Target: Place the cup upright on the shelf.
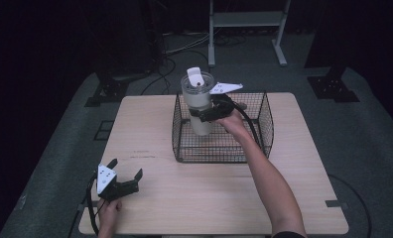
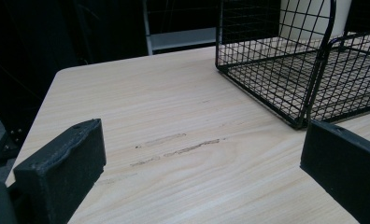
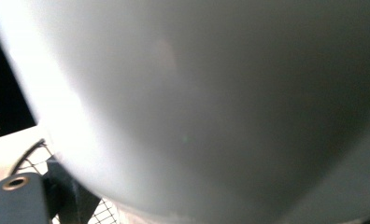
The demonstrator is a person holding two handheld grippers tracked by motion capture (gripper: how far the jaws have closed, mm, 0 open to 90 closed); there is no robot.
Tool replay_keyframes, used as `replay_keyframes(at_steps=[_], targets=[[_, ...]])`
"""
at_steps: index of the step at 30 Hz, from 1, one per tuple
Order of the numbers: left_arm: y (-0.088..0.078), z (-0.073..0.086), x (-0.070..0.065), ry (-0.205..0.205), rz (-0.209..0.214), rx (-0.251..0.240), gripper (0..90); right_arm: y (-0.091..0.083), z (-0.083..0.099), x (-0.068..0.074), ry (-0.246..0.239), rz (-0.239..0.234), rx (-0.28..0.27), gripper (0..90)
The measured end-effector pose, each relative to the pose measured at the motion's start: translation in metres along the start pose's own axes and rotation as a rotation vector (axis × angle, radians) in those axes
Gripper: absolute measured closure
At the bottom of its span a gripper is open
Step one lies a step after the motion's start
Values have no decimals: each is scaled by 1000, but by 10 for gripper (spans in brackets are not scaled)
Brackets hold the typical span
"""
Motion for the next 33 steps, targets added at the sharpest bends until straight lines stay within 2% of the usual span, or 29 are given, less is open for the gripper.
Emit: replay_keyframes(at_steps=[11,19,23,31,33], targets=[[0,0,0,-2,1,-3,0,16,16,-5,29,5,55,93],[0,0,1,-3,2,-6,0,27,23,-5,27,-12,107,93],[-1,0,1,-1,4,-4,0,31,26,-6,22,-7,132,93],[-1,0,1,-5,5,-7,0,37,31,-9,14,-6,165,93],[-1,0,1,-5,6,-7,0,36,32,-9,10,-8,157,93]])
Point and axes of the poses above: each handheld gripper's, and its own axes: y roughly forward along the jaws, z roughly out of its underside, x roughly to its left, the point moved 1 cm from there along y, roughly forward along the jaws, and after that the axes turned 6 degrees about x, right-handed, at the moved point
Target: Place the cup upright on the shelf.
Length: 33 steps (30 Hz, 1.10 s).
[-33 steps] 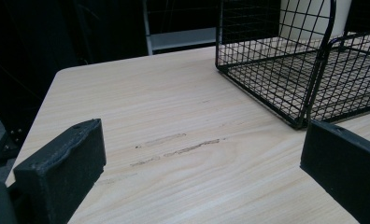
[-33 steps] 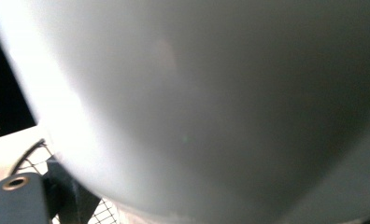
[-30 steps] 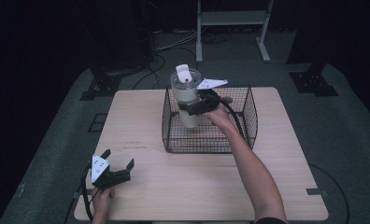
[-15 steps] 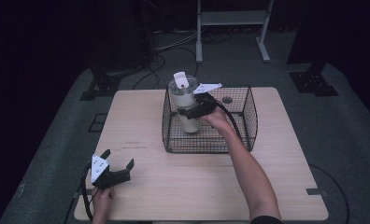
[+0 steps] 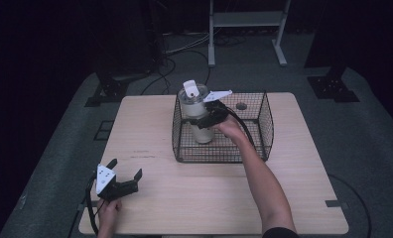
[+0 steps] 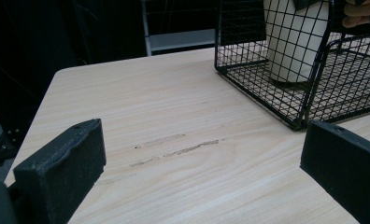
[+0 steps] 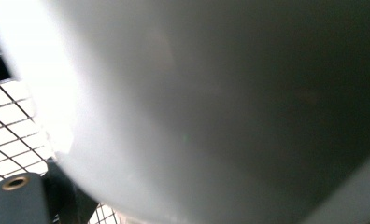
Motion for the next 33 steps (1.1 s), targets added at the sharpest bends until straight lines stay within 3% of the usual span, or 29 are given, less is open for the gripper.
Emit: replay_keyframes(at_steps=[11,20,33], targets=[[0,0,-1,0,3,1,0,-4,9,-7,20,-5,-29,92],[0,0,-1,2,3,1,0,-7,12,-8,-17,-14,-20,91],[0,0,-1,3,3,1,0,-11,15,-10,-18,-21,-14,90]])
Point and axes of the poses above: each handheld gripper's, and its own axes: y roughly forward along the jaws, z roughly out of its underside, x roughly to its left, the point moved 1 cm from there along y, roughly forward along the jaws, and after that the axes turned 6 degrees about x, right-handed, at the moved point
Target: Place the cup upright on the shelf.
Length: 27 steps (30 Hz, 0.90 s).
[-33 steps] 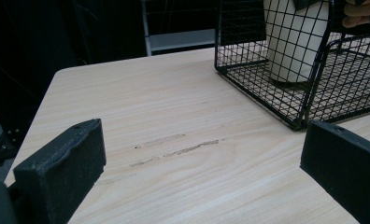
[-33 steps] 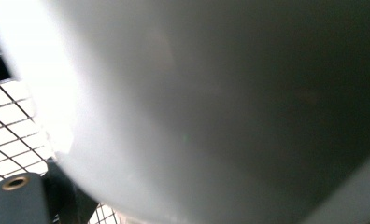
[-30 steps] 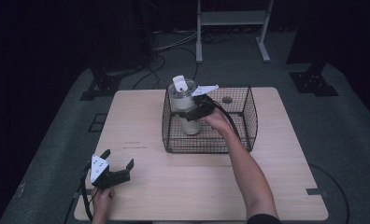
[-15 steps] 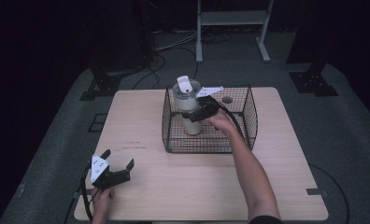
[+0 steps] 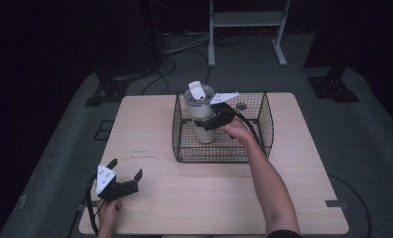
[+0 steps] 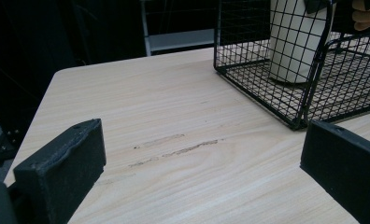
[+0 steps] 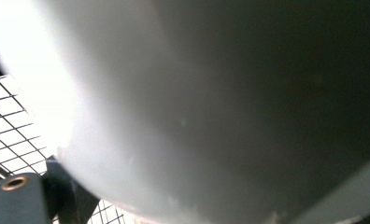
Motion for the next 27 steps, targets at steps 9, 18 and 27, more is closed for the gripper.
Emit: replay_keyframes(at_steps=[9,18,27], targets=[[0,0,0,-3,0,-2,0,-2,1,0,-12,-2,11,90],[0,0,0,-3,-2,-3,0,-9,2,-2,-17,1,43,88],[1,0,0,-2,-3,-1,0,-15,7,-2,-20,1,56,90]])
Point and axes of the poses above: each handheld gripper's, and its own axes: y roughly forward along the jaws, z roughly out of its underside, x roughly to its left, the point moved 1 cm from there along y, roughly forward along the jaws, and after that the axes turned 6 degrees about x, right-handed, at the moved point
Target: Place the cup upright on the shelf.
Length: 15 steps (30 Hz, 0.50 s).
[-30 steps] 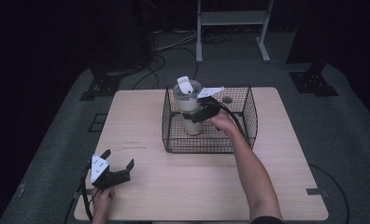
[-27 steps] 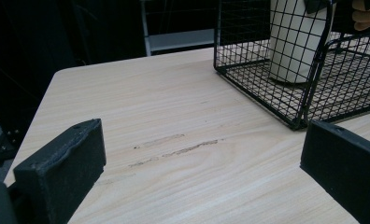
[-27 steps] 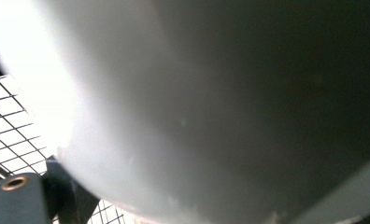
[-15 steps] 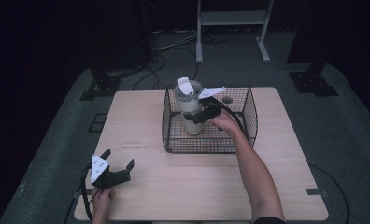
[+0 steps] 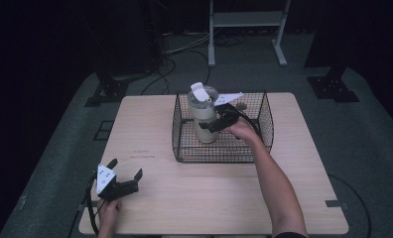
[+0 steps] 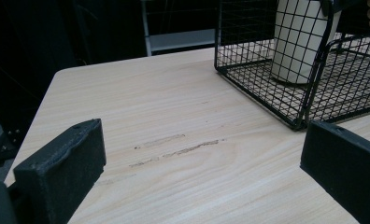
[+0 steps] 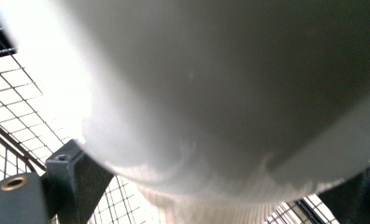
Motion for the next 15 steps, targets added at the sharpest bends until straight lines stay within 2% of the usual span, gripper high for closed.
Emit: replay_keyframes(at_steps=[15], targets=[[0,0,0,5,1,2,0,-13,7,0,2,8,35,94]])
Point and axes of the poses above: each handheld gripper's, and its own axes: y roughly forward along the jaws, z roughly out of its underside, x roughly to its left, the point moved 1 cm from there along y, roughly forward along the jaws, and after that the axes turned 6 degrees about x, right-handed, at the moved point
